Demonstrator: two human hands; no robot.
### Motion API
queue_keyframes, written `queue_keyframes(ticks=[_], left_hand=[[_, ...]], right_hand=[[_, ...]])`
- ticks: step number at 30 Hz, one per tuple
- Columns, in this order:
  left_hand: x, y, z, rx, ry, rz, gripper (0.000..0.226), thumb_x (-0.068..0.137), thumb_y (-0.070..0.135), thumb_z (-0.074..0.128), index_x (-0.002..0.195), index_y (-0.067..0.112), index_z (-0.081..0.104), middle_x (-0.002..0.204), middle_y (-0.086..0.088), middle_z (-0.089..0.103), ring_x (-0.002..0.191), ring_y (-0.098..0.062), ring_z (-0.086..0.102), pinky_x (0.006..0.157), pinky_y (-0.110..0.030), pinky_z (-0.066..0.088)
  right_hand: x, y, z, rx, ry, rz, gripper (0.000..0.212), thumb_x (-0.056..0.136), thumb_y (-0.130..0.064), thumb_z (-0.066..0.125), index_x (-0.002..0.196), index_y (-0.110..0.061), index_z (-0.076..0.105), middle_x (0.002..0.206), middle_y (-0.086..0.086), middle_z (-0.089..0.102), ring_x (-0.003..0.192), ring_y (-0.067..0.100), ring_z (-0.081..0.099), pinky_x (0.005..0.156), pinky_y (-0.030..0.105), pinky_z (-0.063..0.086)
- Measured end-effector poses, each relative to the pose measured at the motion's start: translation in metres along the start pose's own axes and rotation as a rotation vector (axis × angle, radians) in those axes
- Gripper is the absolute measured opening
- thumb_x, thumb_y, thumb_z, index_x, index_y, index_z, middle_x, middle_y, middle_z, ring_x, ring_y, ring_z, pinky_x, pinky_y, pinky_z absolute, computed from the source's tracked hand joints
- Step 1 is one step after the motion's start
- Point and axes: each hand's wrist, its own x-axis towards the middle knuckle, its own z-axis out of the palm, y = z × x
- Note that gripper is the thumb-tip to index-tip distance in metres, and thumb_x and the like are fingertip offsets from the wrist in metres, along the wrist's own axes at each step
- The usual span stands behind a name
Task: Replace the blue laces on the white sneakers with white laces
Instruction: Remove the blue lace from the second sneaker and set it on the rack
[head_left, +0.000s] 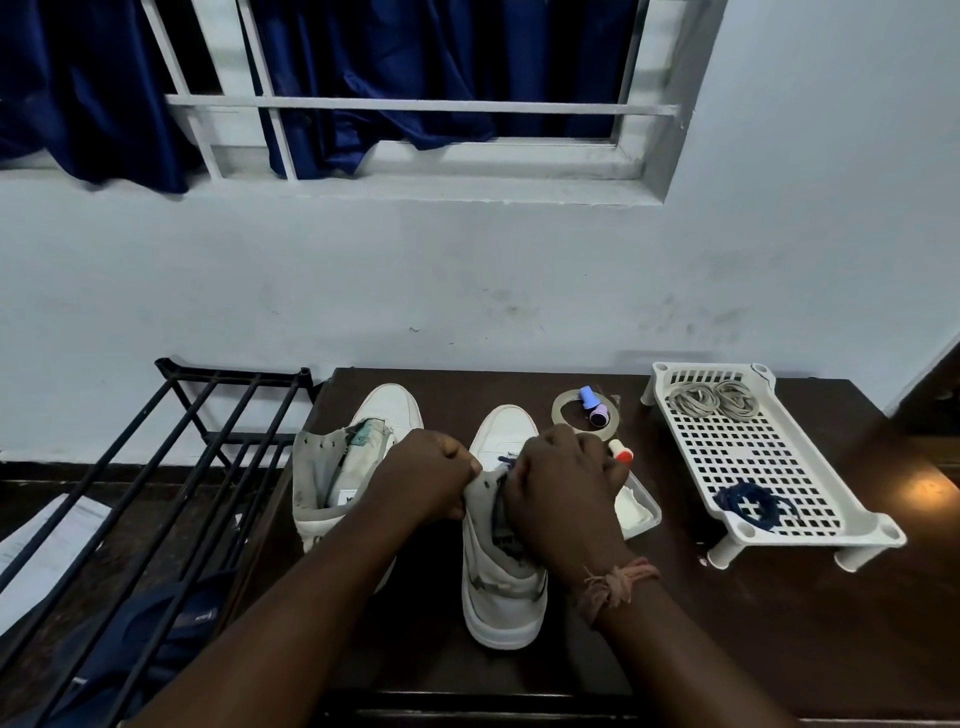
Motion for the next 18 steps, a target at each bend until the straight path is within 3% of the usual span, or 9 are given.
queue_keyframes(ticks=[2,4,6,7,8,10,12,15,18], left_hand=[[0.001,0.0,0.0,-0.008,0.006,-0.006,0.014,0.084,0.018,0.066,0.074,0.012,0.075,0.07,-0.012,0.074,0.06,-0.024,0.071,0.075,-0.049,0.063],[0.001,-0.001,0.0,-0.004,0.008,-0.005,0.015,0.086,0.014,0.065,0.076,0.01,0.074,0.072,-0.015,0.074,0.06,-0.022,0.07,0.074,-0.049,0.063],[0.0,0.0,0.0,0.002,0.008,-0.005,0.015,0.086,0.014,0.065,0.075,0.01,0.074,0.073,-0.016,0.074,0.06,-0.023,0.07,0.074,-0.048,0.064],[0.0,0.0,0.0,0.001,0.006,-0.006,0.014,0.085,0.015,0.065,0.075,0.011,0.074,0.073,-0.016,0.074,0.061,-0.023,0.07,0.074,-0.048,0.064],[0.001,0.001,0.0,0.001,0.005,-0.009,0.014,0.084,0.015,0.065,0.074,0.011,0.074,0.072,-0.015,0.074,0.061,-0.023,0.07,0.073,-0.048,0.064],[0.002,0.001,0.001,0.005,0.001,-0.012,0.015,0.083,0.016,0.065,0.072,0.013,0.075,0.071,-0.013,0.074,0.061,-0.024,0.071,0.074,-0.048,0.064],[0.002,0.0,0.001,0.003,-0.004,-0.01,0.015,0.083,0.017,0.065,0.073,0.013,0.075,0.071,-0.013,0.074,0.065,-0.028,0.073,0.074,-0.049,0.064],[0.003,0.0,0.001,0.008,-0.002,-0.011,0.015,0.086,0.016,0.065,0.075,0.013,0.075,0.072,-0.013,0.074,0.066,-0.027,0.073,0.074,-0.049,0.064],[0.002,-0.001,0.001,0.005,-0.004,-0.013,0.015,0.085,0.017,0.065,0.075,0.013,0.075,0.07,-0.011,0.074,0.064,-0.025,0.072,0.074,-0.049,0.064]], right_hand=[[0.006,0.001,-0.009,0.197,0.122,0.141,0.016,0.081,-0.034,0.047,0.077,-0.021,0.055,0.089,-0.003,0.056,0.085,0.022,0.053,0.082,0.041,0.038],[0.012,0.004,-0.022,0.649,0.165,0.271,0.019,0.083,-0.028,0.051,0.069,-0.015,0.047,0.072,-0.004,0.055,0.069,0.016,0.051,0.076,0.036,0.042],[0.014,0.003,-0.036,1.165,0.056,0.384,0.022,0.086,-0.023,0.05,0.076,-0.004,0.051,0.069,0.005,0.066,0.066,0.019,0.06,0.072,0.033,0.048],[0.013,0.003,-0.039,1.275,-0.027,0.416,0.021,0.089,-0.021,0.049,0.081,-0.001,0.054,0.072,0.007,0.071,0.065,0.014,0.064,0.07,0.029,0.049],[0.012,0.002,-0.04,1.25,-0.084,0.406,0.017,0.09,-0.02,0.05,0.084,-0.004,0.055,0.073,0.005,0.072,0.061,0.008,0.062,0.068,0.027,0.048],[0.009,0.002,-0.03,0.911,-0.104,0.294,0.007,0.089,-0.025,0.055,0.089,-0.018,0.052,0.071,-0.004,0.068,0.062,0.003,0.057,0.075,0.03,0.041],[0.007,0.002,-0.017,0.493,-0.122,0.135,0.013,0.088,-0.031,0.055,0.101,-0.031,0.051,0.084,-0.01,0.065,0.085,0.009,0.059,0.085,0.037,0.034],[0.001,-0.001,-0.006,0.054,-0.176,-0.014,0.023,0.09,-0.031,0.051,0.11,-0.032,0.062,0.112,-0.004,0.055,0.112,0.024,0.048,0.088,0.041,0.029],[-0.002,-0.005,-0.007,-0.089,-0.193,-0.032,0.023,0.09,-0.03,0.051,0.107,-0.028,0.065,0.115,0.001,0.05,0.114,0.028,0.043,0.086,0.042,0.029]])
